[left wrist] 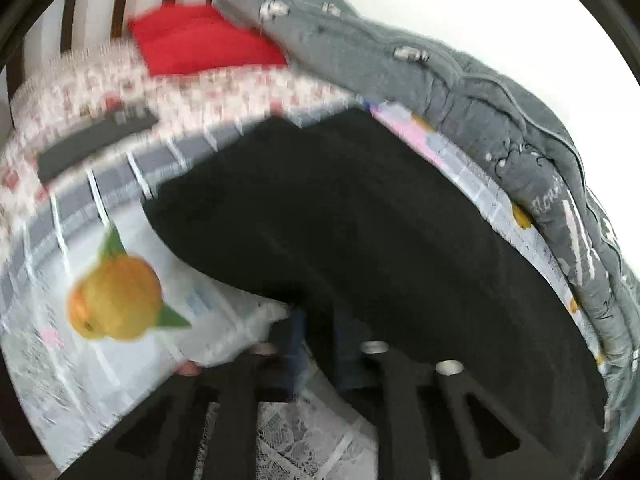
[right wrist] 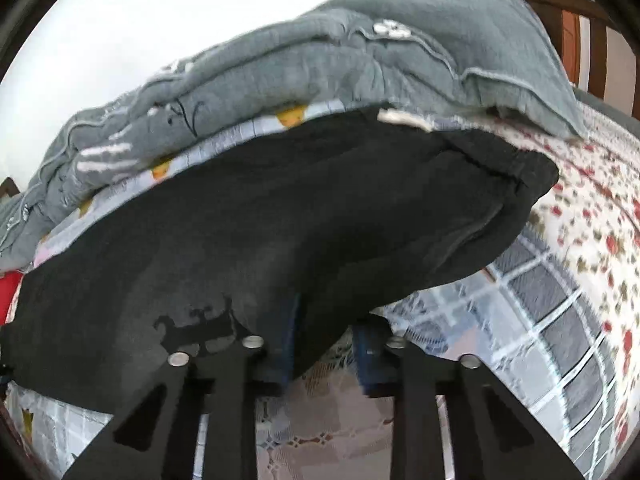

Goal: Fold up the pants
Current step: 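Lower both tools onto the pants' waistband and hem edges, then close the left tool on the hem while the right tool grips the waistband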

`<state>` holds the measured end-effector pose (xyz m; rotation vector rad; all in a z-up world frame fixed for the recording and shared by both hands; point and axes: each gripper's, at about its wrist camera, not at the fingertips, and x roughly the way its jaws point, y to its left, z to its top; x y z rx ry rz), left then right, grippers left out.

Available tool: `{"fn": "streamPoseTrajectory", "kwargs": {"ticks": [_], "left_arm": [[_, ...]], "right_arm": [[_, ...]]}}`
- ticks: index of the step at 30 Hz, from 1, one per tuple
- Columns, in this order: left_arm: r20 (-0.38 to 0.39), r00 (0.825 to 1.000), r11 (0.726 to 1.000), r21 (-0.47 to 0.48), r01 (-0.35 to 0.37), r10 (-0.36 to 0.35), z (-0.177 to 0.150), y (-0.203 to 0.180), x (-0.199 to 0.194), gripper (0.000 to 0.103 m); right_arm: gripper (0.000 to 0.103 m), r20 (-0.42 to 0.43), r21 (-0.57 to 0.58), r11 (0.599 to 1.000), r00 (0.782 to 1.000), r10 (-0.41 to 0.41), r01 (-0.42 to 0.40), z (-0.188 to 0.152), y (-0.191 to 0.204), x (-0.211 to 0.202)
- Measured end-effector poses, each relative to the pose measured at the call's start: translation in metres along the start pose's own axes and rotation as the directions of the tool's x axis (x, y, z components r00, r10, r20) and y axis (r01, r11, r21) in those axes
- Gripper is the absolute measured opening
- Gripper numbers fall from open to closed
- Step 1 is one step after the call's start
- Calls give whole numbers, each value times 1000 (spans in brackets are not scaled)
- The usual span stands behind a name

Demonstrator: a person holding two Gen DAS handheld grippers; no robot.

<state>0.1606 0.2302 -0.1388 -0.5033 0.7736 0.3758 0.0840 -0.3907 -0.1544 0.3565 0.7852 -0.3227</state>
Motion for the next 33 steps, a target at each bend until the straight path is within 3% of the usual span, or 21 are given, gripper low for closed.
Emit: {"fn": "streamPoseTrajectory", "kwargs": {"ticks": [5, 15, 26, 33], "left_arm": [[80, 996, 998, 52, 25, -29, 24, -20, -20, 8], [172, 984, 991, 132, 25, -48, 58, -63, -23, 8], [185, 979, 977, 211, 42, -82, 82, -102, 19, 7], [180, 980, 973, 225, 47, -89, 104, -124, 54, 7]], "right_arm": [[19, 82, -39, 998, 995, 58, -55, 25, 10, -19], [17, 122, -86, 993, 988, 95, -85, 74, 30, -11], [14, 147, -93, 995, 987, 58, -44, 112, 50, 37], [14, 132, -73, 997, 991, -19, 29, 137, 62, 84]]}}
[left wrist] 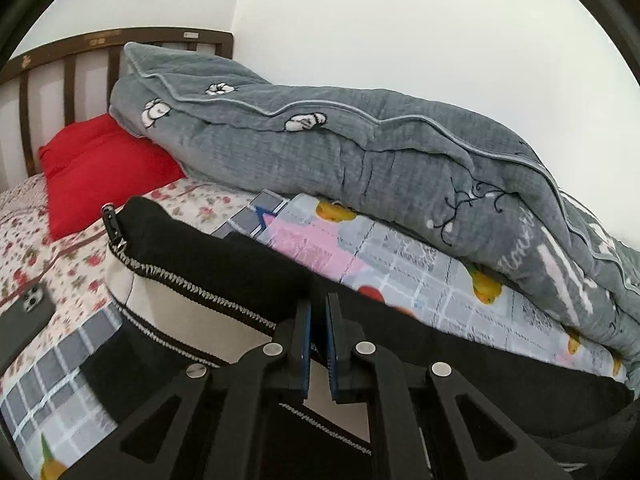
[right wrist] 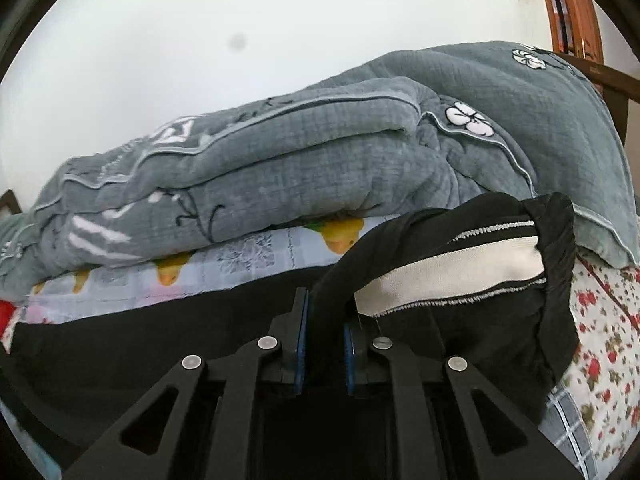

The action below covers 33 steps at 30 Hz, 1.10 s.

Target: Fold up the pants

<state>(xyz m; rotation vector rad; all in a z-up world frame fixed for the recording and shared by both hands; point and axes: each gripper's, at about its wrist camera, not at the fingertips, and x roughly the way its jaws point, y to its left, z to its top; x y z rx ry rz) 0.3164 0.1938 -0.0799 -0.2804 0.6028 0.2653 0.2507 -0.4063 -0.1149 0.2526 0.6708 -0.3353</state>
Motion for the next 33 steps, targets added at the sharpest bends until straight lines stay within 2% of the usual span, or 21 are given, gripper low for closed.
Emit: {"fn": "streamPoseTrajectory", "kwargs": {"ticks": [5, 6, 7, 8, 9, 10, 12, 16, 18, 21, 24, 27, 30, 32, 33], "left_arm": [[-10, 1000, 1000, -1, -11, 11, 13, -6, 21, 7], [-26, 1000, 1000, -16, -5, 5, 14, -5, 25, 9], [-40, 999, 999, -34, 1, -2, 15, -4, 27, 11], [-48, 999, 999, -51, 9, -11, 15, -2, 28, 17], [-51, 999, 998, -59, 6, -9, 15, -2, 27, 29], [-49, 999, 999, -55, -1, -2, 14, -2, 25, 34], [-39, 999, 1000, -23, -11, 10, 11, -5, 17, 47], [-56, 998, 999, 31, -15, 16, 1, -7, 0, 52], [-68, 998, 999, 33, -4, 6, -8, -4, -11, 58], [-101, 995, 1000, 7, 25, -24, -29, 7, -28, 60], [-151, 987, 998, -21, 59, -62, -53, 19, -40, 60], [-181, 979, 995, -57, 87, -96, -79, 35, -54, 60], [-243, 960, 988, -101, 115, -136, -103, 49, -58, 60], [-287, 942, 981, -134, 141, -174, -119, 57, -58, 60], [-286, 940, 979, -141, 150, -185, -123, 59, -58, 60]], "right_arm": [[15, -43, 64, 998, 999, -11, 14, 8, 1, 28], [19, -49, 69, 998, 999, -9, 13, 7, 2, 31], [26, -64, 68, 998, 998, 0, 5, 5, 3, 33], [33, -82, 64, 998, 997, 9, -4, 3, 5, 34], [48, -94, 59, 998, 995, 17, -12, 2, 6, 33], [53, -97, 47, 999, 995, 33, -28, -1, 8, 28], [54, -93, 9, 1000, 996, 13, -13, -8, 11, 17], [56, -102, -80, 997, 995, -14, 6, -26, 14, -10], [57, -103, -115, 993, 995, -20, 8, -40, 13, -27], [58, -98, -159, 987, 994, -41, 25, -63, 7, -54], [65, -93, -174, 984, 994, -59, 42, -88, -4, -78], [69, -138, -132, 991, 990, -27, 9, -111, -23, -89], [69, -183, -89, 996, 983, -35, 18, -124, -37, -85], [69, -215, -20, 1000, 977, -2, -2, -130, -47, -80], [70, -224, 13, 1000, 974, 21, -18, -131, -50, -77]]}}
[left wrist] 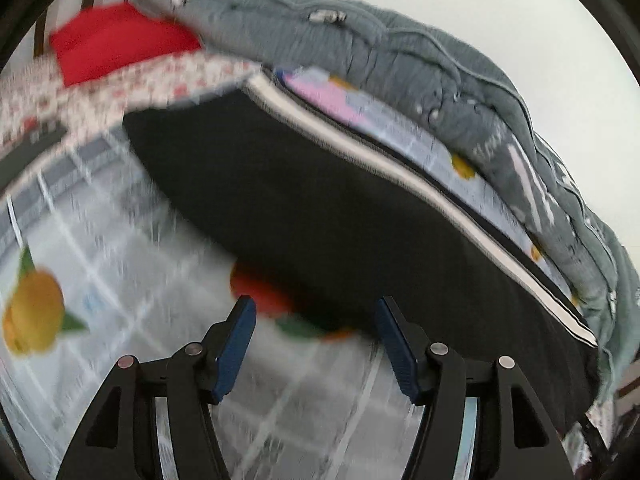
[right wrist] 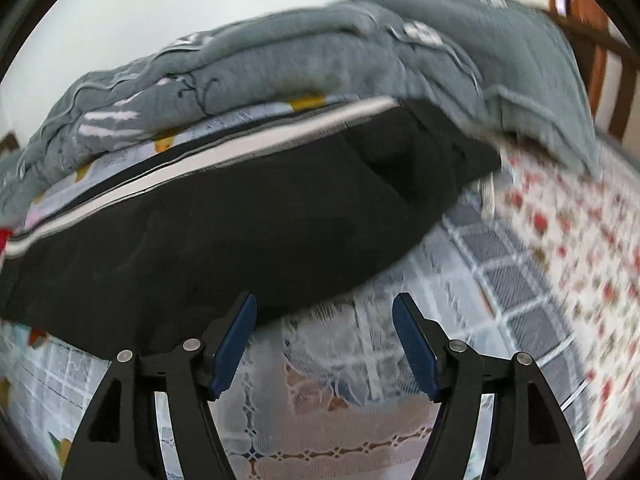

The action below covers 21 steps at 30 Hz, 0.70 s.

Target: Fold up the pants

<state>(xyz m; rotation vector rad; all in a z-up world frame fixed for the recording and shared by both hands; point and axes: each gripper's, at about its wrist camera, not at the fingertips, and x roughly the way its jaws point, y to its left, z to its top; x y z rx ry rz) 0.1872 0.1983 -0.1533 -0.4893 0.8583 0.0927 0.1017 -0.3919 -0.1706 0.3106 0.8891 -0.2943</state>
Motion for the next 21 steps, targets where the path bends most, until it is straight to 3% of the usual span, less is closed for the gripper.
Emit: {"fn": "streamPoseTrajectory", "kwargs": {"ticks": [3, 8, 10, 13, 16, 17, 18, 19, 21], "left_arm": [[16, 1000, 1000, -8, 11, -11, -7, 5, 2, 61], [0, 999, 997, -72, 35, -35, 10, 6, 16, 61], [-10, 998, 991, -123, 52, -54, 21, 8, 25, 60], [-11, 997, 982, -179, 68, -71, 33, 13, 37, 56], [-12, 999, 979, -200, 48, -52, 42, 14, 45, 44], [-12, 999, 979, -203, 31, -35, 43, 16, 47, 29], [-19, 1000, 979, -204, 2, -6, 45, 17, 49, 16], [-28, 1000, 980, -200, -1, -5, 46, 18, 51, 15], [-27, 1000, 983, -186, 4, -9, 47, 19, 48, 13]], "right_arm": [[72, 4, 58, 998, 1000, 15, -15, 3, -5, 7], [71, -35, 139, 989, 998, 46, -41, 26, -12, 31], [61, -50, 153, 988, 998, 33, -25, 36, -12, 41], [57, -60, 174, 984, 997, 48, -37, 51, -12, 56], [50, -52, 193, 981, 998, 40, -29, 58, -11, 66], [46, -45, 189, 982, 999, 27, -18, 59, -9, 68], [32, -39, 184, 983, 999, 13, -6, 60, -9, 68], [17, -24, 191, 982, 1000, 6, -1, 60, -10, 67], [11, 2, 219, 975, 999, 36, -36, 58, -15, 60]]}}
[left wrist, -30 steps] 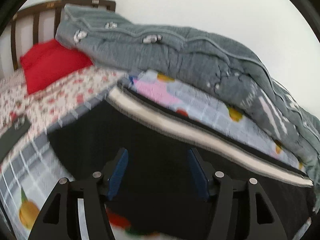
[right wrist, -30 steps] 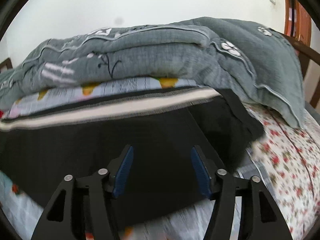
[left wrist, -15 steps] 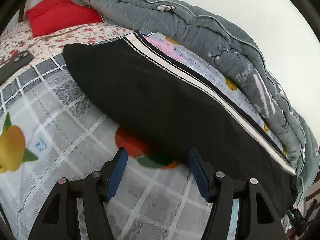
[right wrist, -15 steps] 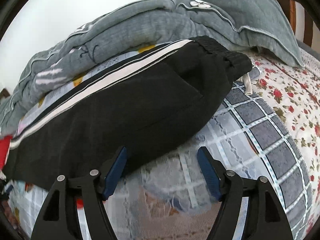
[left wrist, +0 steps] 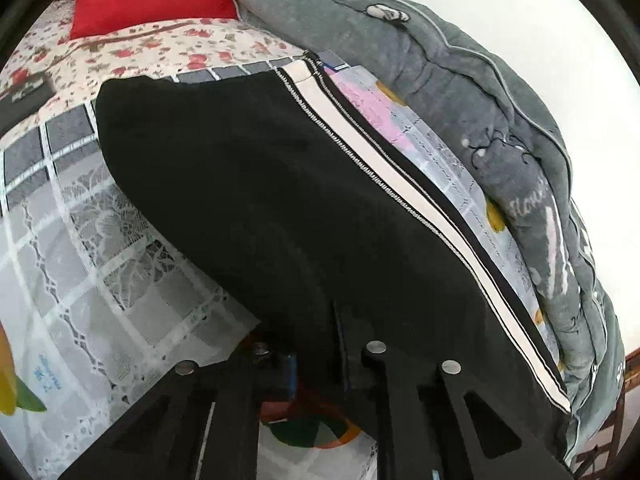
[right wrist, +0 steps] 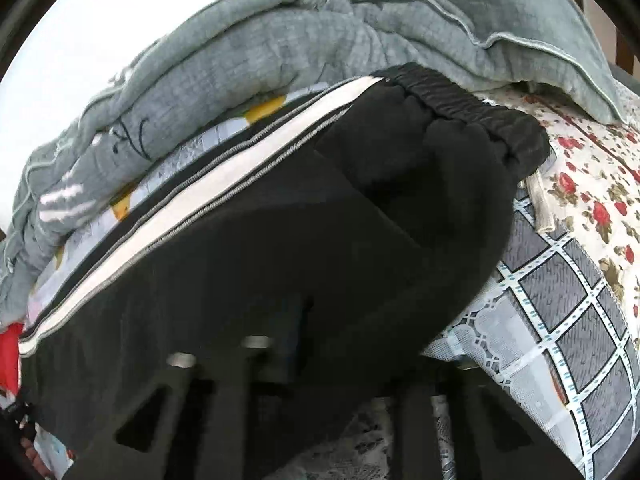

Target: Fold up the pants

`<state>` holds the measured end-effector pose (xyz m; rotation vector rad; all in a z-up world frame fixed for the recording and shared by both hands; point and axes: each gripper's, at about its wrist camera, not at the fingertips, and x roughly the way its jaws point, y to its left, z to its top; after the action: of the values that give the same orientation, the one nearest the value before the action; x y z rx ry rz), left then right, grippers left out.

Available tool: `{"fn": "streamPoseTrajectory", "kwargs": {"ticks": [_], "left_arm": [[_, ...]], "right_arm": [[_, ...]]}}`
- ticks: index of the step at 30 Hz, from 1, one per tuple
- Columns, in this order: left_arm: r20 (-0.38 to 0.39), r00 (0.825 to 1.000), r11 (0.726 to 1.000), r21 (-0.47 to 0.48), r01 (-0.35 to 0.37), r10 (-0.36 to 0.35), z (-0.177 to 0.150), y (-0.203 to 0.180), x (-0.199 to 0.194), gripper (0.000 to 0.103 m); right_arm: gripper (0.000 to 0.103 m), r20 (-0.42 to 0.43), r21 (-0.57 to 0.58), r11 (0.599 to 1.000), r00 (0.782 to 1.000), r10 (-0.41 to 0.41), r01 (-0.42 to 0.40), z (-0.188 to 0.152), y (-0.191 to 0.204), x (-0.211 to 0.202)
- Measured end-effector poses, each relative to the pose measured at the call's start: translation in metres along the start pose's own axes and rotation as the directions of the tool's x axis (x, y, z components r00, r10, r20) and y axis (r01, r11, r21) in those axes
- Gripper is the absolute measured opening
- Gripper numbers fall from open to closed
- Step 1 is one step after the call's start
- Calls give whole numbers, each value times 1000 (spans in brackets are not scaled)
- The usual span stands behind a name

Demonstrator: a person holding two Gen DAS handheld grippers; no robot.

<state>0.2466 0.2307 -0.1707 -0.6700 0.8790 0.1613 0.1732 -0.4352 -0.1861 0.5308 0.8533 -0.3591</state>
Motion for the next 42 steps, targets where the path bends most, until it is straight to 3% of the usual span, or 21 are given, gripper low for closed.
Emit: {"fn": "streamPoseTrajectory", "kwargs": {"ticks": [3, 12, 22, 24, 25, 26, 29, 31, 33, 36, 40, 41, 42], "left_arm": [[18, 1000, 999, 49, -20, 19, -4, -2, -12, 11], [48, 999, 990, 143, -18, 11, -39, 26, -82, 11], [21, 1000, 985, 170, 13, -17, -99, 76, -134, 11], [20, 1000, 981, 193, 4, -8, -107, 78, -136, 15], [17, 1000, 977, 212, -14, 10, -110, 79, -137, 17], [14, 1000, 977, 213, -27, 24, -112, 80, -137, 27], [51, 997, 973, 219, -74, 64, -115, 82, -146, 58], [111, 990, 965, 235, -114, 89, -116, 85, -159, 61], [143, 984, 962, 234, -138, 106, -114, 88, -169, 61], [166, 982, 967, 222, -122, 86, -105, 92, -182, 62], [200, 977, 969, 217, -122, 78, -89, 87, -187, 63], [207, 975, 968, 218, -121, 76, -87, 85, -187, 63], [215, 974, 967, 221, -124, 76, -84, 81, -186, 63]], "right_arm": [[8, 48, 31, 998, 997, 58, -60, -6, -7, -20], [7, 77, -3, 995, 992, 96, -96, -42, -31, -85], [10, 81, -58, 997, 995, 65, -60, -113, -80, -152], [12, 87, -70, 997, 995, 50, -44, -122, -85, -157], [18, 87, -86, 996, 996, 30, -22, -126, -87, -158], [20, 95, -98, 995, 995, 12, -2, -128, -89, -160], [40, 116, -72, 997, 993, 13, -4, -124, -100, -165], [58, 125, -19, 1000, 992, 3, -1, -119, -110, -165], [62, 155, 55, 998, 988, 12, -20, -110, -124, -165], [79, 161, 121, 991, 986, 37, -57, -95, -133, -154], [78, 109, 235, 967, 991, 73, -97, -74, -145, -121], [72, 93, 257, 962, 993, 69, -91, -70, -148, -114], [45, 93, 252, 966, 995, 41, -64, -69, -147, -114]]}}
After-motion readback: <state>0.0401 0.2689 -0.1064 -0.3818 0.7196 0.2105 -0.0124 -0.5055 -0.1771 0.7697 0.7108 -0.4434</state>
